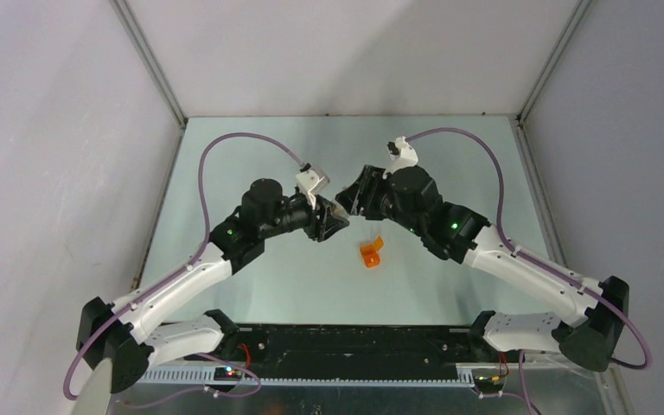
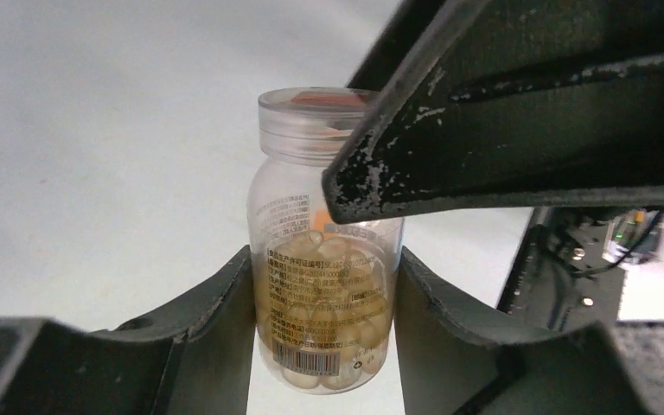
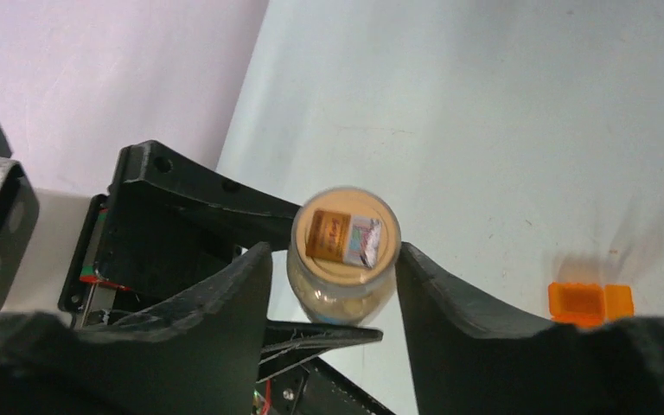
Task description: Sort the pills into containers
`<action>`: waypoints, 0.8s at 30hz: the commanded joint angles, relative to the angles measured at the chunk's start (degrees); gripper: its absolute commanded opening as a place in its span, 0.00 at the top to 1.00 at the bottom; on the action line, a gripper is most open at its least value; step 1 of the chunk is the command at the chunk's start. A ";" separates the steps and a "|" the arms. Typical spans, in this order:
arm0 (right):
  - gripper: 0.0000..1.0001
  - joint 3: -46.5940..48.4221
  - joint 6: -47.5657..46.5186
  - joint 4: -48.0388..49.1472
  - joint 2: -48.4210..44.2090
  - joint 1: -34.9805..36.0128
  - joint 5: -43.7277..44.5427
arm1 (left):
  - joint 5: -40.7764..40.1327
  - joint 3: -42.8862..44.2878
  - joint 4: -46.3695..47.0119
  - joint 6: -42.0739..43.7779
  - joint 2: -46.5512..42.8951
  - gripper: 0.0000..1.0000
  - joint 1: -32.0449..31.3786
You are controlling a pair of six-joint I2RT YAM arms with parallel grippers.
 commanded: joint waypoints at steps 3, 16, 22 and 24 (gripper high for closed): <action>0.53 3.88 7.37 -0.87 1.25 3.61 14.15 | -4.77 2.78 0.40 1.59 -1.78 1.00 0.20; 0.73 -2.41 -16.69 7.28 -6.59 -10.33 -31.37 | 11.81 5.81 -2.81 2.18 -1.37 1.00 0.21; 0.59 -3.34 -22.58 2.18 -6.69 -18.10 -51.31 | 21.04 5.76 -3.57 4.58 -1.26 1.00 0.20; 0.21 -3.41 -20.58 0.58 -7.27 -17.76 -44.43 | 19.29 5.41 -3.10 4.97 -1.34 1.00 0.18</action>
